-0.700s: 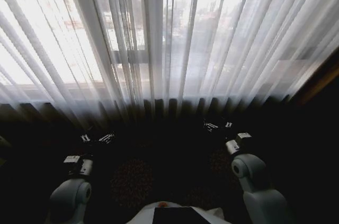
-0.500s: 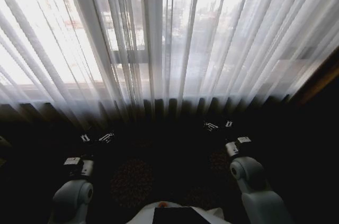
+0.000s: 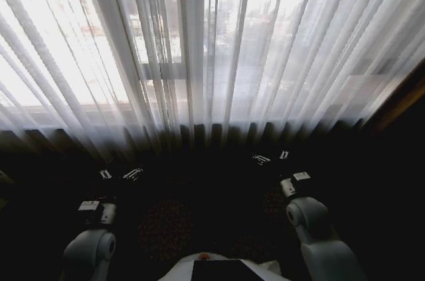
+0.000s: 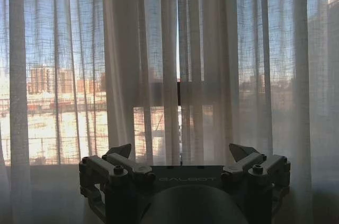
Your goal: Open the curtains by pulling them apart, changing their state from closed to fully open.
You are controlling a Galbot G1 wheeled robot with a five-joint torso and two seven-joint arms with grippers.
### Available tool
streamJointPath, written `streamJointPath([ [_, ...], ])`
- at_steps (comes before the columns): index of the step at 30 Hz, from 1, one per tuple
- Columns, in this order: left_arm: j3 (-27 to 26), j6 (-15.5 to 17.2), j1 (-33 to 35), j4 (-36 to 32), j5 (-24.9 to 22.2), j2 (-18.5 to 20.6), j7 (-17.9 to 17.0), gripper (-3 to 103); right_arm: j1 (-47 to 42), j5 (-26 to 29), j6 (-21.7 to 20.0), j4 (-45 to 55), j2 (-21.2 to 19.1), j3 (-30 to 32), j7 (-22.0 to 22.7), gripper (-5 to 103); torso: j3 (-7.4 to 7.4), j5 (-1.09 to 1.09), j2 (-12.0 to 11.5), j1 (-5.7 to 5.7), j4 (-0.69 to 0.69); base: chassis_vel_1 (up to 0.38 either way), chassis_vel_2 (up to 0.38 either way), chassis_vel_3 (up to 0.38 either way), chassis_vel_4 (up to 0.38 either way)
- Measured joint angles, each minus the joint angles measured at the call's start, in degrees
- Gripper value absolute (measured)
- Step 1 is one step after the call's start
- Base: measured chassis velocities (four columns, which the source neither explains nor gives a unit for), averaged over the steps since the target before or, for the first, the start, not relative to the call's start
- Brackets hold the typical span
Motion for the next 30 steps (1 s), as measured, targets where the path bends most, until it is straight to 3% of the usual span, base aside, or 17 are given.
streamJointPath([
  [13,-0.28,-1.45,0.83,0.36,0.00,0.10,0.61,100,-0.15,-0.13,0.02,0.39,-0.03,-0.08,-0.21,100,0.00,0.00,0.01,-0.01,0.00,-0.102,0.107,0.099,-0.113],
  [30,-0.21,-1.88,0.97,0.37,0.39,-0.30,0.94,100,-0.20,-0.39,0.07,0.06,-0.18,-0.32,-1.09,100,0.02,0.00,-0.01,0.04,0.01,-0.308,0.303,0.308,-0.302],
])
